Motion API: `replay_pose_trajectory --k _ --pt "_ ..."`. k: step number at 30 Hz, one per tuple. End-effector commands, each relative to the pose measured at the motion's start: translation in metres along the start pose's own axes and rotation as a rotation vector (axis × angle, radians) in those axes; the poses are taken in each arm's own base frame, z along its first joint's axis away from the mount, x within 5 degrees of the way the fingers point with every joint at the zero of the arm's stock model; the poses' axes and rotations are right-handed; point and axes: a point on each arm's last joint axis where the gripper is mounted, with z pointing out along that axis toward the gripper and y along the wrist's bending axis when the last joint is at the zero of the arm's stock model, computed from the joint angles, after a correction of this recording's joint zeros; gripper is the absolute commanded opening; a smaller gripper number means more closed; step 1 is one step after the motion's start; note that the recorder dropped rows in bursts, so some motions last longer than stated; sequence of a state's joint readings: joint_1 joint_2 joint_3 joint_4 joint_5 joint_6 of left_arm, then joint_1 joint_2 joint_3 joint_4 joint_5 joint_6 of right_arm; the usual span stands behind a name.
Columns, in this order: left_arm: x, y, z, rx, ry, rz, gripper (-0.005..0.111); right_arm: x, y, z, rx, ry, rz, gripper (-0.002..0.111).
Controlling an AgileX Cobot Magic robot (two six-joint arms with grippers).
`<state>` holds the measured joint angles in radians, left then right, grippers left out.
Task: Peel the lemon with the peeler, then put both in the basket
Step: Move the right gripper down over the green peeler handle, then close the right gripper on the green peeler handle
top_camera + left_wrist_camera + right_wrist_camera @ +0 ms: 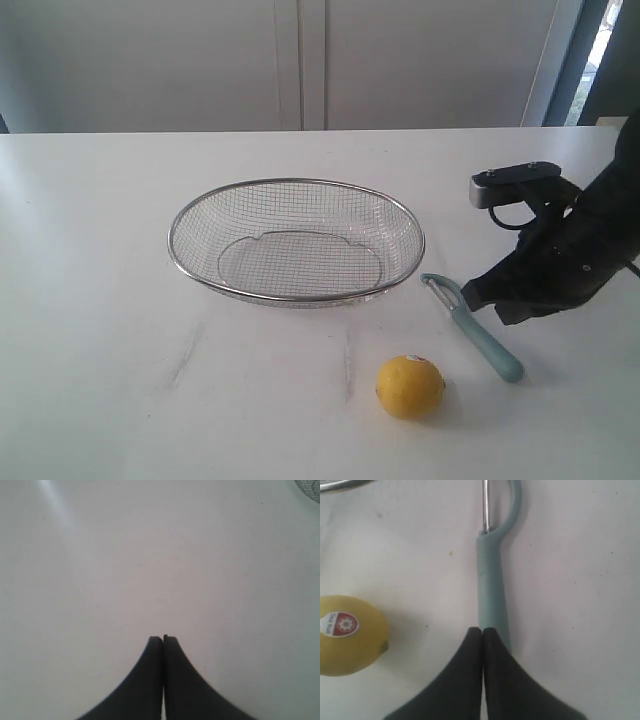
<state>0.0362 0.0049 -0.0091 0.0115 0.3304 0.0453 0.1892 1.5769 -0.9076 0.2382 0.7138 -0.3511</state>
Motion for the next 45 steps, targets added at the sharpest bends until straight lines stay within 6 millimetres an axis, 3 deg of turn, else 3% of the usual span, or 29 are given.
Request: replay_pose_trajectory --k 1,7,20,29,45 --pt "0.003 -0.001 0.001 0.003 0.006 -0.009 0.000 -0.003 -0.003 0.008 0.010 0.020 -0.027 0.005" --pt "0.003 -0.001 0.001 0.003 0.006 -0.009 0.000 -0.002 -0.005 0.019 0.014 0.058 -0.034 0.022" --pt "0.003 -0.001 0.001 0.003 0.006 -0.009 0.000 -0.004 -0.009 0.028 0.033 0.049 -0.044 0.040" --pt "0.003 -0.001 0.001 0.003 0.006 -0.009 0.000 -0.006 0.003 0.039 0.079 0.083 -0.194 0.041" --pt "0.003 -0.001 0.001 0.003 0.006 -0.009 0.000 -0.005 0.001 0.062 0.072 0.108 -0.184 0.041"
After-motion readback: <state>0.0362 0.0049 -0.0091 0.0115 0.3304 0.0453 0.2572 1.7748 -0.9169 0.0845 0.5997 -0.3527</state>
